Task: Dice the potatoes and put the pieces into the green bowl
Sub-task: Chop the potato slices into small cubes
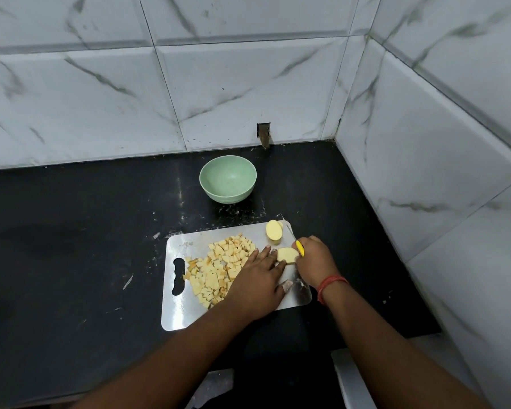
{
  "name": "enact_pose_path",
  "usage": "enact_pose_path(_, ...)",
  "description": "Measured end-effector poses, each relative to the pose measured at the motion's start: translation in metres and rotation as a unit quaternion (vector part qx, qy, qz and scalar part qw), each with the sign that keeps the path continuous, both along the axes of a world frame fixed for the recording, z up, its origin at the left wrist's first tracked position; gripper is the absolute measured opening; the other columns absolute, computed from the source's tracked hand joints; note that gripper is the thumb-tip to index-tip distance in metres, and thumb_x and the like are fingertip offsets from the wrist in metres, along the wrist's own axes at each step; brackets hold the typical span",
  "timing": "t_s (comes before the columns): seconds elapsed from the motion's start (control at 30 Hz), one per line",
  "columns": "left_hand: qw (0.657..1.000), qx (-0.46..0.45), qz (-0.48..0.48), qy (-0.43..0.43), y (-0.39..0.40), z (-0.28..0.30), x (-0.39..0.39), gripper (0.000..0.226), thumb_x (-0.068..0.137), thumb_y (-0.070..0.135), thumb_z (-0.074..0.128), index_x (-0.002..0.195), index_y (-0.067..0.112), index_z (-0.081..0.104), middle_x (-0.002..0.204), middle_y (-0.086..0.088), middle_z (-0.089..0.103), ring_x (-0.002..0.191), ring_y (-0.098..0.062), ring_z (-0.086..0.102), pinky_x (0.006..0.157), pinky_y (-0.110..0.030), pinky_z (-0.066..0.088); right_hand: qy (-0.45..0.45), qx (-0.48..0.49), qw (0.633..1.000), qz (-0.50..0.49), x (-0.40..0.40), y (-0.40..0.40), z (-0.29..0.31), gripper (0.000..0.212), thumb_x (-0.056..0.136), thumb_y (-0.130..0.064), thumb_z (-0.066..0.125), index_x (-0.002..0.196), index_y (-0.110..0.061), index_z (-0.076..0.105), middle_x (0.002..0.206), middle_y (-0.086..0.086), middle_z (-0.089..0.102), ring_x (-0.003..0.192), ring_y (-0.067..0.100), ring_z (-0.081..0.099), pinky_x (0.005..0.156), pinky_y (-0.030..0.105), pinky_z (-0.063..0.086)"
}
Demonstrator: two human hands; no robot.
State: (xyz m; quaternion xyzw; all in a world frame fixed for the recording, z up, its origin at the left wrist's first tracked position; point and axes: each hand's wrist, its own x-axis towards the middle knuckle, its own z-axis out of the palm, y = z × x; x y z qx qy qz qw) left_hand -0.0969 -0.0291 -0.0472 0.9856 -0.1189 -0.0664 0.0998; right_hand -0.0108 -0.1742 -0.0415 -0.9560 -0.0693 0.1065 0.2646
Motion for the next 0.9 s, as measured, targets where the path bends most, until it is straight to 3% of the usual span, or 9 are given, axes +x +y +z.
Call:
enact_pose_path(0.17, 0.999, 0.021, -0.011, -0.033, 0.000, -0.002, -0.002, 0.083, 0.093, 0.060, 0.006, 0.155, 0.016, 0.040, 0.163, -0.013, 0.031, 0.155, -0.028, 0.017, 0.121, -0.037, -0.009, 0.008, 0.014, 1.000, -0.001, 0.000, -0.001, 0.002, 0.035, 0.083, 0.008, 0.050, 0.107, -0.011, 0.067, 0.108, 0.005, 0.055, 0.098, 0.022, 0.057, 0.083, 0.026, 0.045)
enact_pose_path(0.27, 0.998, 0.031, -0.003, -0.053, -0.001, -0.002, -0.005, 0.071, 0.099, 0.056, 0.020, 0.151, 0.015, 0.046, 0.163, -0.013, 0.029, 0.155, -0.028, 0.016, 0.123, -0.040, -0.008, 0.017, 0.024, 1.000, 0.001, 0.000, -0.002, 0.004, 0.035, 0.084, 0.007, 0.050, 0.107, -0.012, 0.068, 0.108, 0.004, 0.055, 0.095, 0.020, 0.057, 0.078, 0.020, 0.042)
enact_pose_path(0.37, 0.998, 0.023, -0.012, -0.061, -0.004, -0.001, -0.006, 0.063, 0.103, 0.052, 0.034, 0.152, 0.013, 0.043, 0.167, -0.015, 0.018, 0.155, -0.028, 0.016, 0.125, -0.041, -0.004, 0.020, 0.036, 0.999, 0.002, -0.001, -0.004, 0.006, 0.034, 0.085, 0.005, 0.052, 0.109, -0.011, 0.068, 0.109, 0.005, 0.057, 0.098, 0.022, 0.058, 0.084, 0.024, 0.045)
enact_pose_path(0.53, 0.997, 0.050, -0.056, -0.022, -0.004, -0.002, 0.001, 0.067, 0.106, 0.053, 0.029, 0.160, 0.013, 0.025, 0.168, -0.011, 0.014, 0.155, -0.025, 0.011, 0.126, -0.039, -0.003, 0.023, 0.041, 0.999, 0.007, -0.004, -0.007, 0.013, 0.030, 0.086, 0.003, 0.054, 0.110, -0.009, 0.068, 0.108, 0.008, 0.059, 0.100, 0.024, 0.059, 0.092, 0.033, 0.048)
enact_pose_path(0.73, 0.993, 0.088, -0.076, -0.015, -0.002, 0.001, 0.009, 0.065, 0.106, 0.050, 0.030, 0.158, 0.012, 0.029, 0.165, -0.014, 0.023, 0.154, -0.028, 0.018, 0.127, -0.042, 0.002, 0.056, 0.074, 0.995, -0.048, -0.009, -0.016, 0.018, 0.029, 0.092, -0.005, 0.052, 0.116, -0.016, 0.066, 0.112, 0.005, 0.065, 0.103, 0.022, 0.062, 0.094, 0.035, 0.051)
enact_pose_path(0.9, 0.993, 0.083, -0.079, -0.013, -0.001, 0.005, 0.010, 0.063, 0.106, 0.048, 0.033, 0.158, 0.013, 0.031, 0.165, -0.012, 0.024, 0.153, -0.026, 0.021, 0.127, -0.040, 0.003, 0.119, 0.048, 0.990, -0.062, -0.028, -0.022, 0.020, 0.013, 0.098, -0.022, 0.046, 0.108, -0.020, 0.055, 0.094, 0.007, 0.064, 0.077, 0.022, 0.064, 0.072, 0.036, 0.055)
